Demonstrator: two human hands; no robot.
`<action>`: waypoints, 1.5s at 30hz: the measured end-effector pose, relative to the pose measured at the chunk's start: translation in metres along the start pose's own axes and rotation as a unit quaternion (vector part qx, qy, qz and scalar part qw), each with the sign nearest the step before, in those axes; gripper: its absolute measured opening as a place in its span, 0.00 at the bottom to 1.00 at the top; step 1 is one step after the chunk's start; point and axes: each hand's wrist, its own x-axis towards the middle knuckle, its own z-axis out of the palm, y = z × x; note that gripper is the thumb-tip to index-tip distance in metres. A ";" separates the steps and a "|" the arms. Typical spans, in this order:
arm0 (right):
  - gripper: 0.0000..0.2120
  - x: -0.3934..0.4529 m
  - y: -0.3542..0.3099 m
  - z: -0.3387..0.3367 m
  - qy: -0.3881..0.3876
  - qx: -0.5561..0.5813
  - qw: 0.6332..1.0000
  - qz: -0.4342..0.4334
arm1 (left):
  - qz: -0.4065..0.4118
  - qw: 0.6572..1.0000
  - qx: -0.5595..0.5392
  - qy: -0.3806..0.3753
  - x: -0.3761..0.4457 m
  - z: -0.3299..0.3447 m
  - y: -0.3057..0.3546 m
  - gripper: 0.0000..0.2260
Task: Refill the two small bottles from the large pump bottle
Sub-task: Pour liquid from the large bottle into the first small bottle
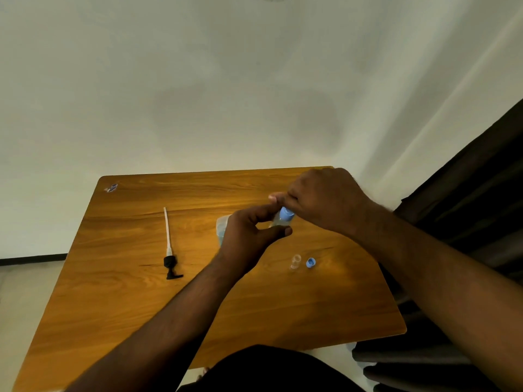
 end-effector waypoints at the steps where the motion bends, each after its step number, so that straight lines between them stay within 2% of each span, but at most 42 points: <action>1: 0.25 0.000 0.005 -0.001 0.007 0.028 1.000 -0.007 | 0.003 1.000 -0.002 0.000 0.001 0.000 0.001 0.19; 4: 0.19 0.004 0.021 -0.010 -0.068 0.093 0.989 -0.091 | 0.018 0.999 -0.028 -0.020 0.007 -0.002 0.004 0.19; 7: 0.13 0.011 0.031 -0.009 -0.094 0.034 0.976 -0.193 | 0.006 0.999 -0.001 -0.053 0.013 0.000 0.004 0.22; 10: 0.12 0.017 0.042 -0.005 -0.089 -0.035 0.959 -0.268 | -0.001 0.993 0.036 -0.110 0.023 0.005 0.000 0.16; 12: 0.13 0.020 0.050 0.001 -0.112 -0.059 0.949 -0.289 | 0.004 0.989 0.056 -0.133 0.029 0.010 -0.002 0.11; 14: 0.13 0.021 0.058 0.011 -0.125 -0.059 0.944 -0.300 | 0.011 0.988 0.076 -0.137 0.033 0.017 -0.006 0.11; 17: 0.13 0.019 0.071 0.026 -0.096 -0.021 0.948 -0.302 | 0.014 0.991 0.058 -0.117 0.036 0.032 -0.014 0.12; 20: 0.11 0.011 0.082 0.049 -0.048 0.061 0.963 -0.256 | 0.003 0.997 0.013 -0.074 0.040 0.047 -0.025 0.13; 24: 0.13 0.003 0.089 0.096 0.015 0.172 0.977 -0.129 | -0.052 0.997 -0.056 -0.017 0.042 0.076 -0.050 0.16; 26: 0.13 0.004 0.093 0.124 0.026 0.188 0.978 -0.090 | -0.094 0.992 -0.081 -0.021 0.044 0.090 -0.069 0.21; 28: 0.13 0.002 0.096 0.157 0.012 0.186 0.980 -0.068 | -0.151 0.985 -0.040 -0.066 0.043 0.096 -0.093 0.32; 30: 0.15 -0.001 0.101 0.190 -0.025 0.202 0.978 -0.031 | -0.188 0.977 0.048 -0.086 0.036 0.097 -0.119 0.40; 33: 0.15 -0.007 0.109 0.230 -0.082 0.247 0.965 0.019 | -0.233 0.964 0.101 -0.082 0.019 0.099 -0.151 0.44; 36: 0.11 -0.007 0.119 0.254 -0.104 0.306 0.944 0.063 | -0.258 0.954 0.108 -0.109 0.006 0.110 -0.171 0.45; 39: 0.08 -0.002 0.127 0.268 -0.091 0.342 0.930 0.102 | -0.255 0.954 0.109 -0.118 -0.001 0.125 -0.178 0.45; 42: 0.07 0.008 0.128 0.276 -0.089 0.354 0.923 0.118 | -0.262 0.953 0.120 -0.094 0.000 0.139 -0.184 0.42; 45: 0.08 0.014 0.127 0.285 -0.117 0.360 0.919 0.114 | -0.273 0.951 0.132 -0.059 0.002 0.147 -0.188 0.34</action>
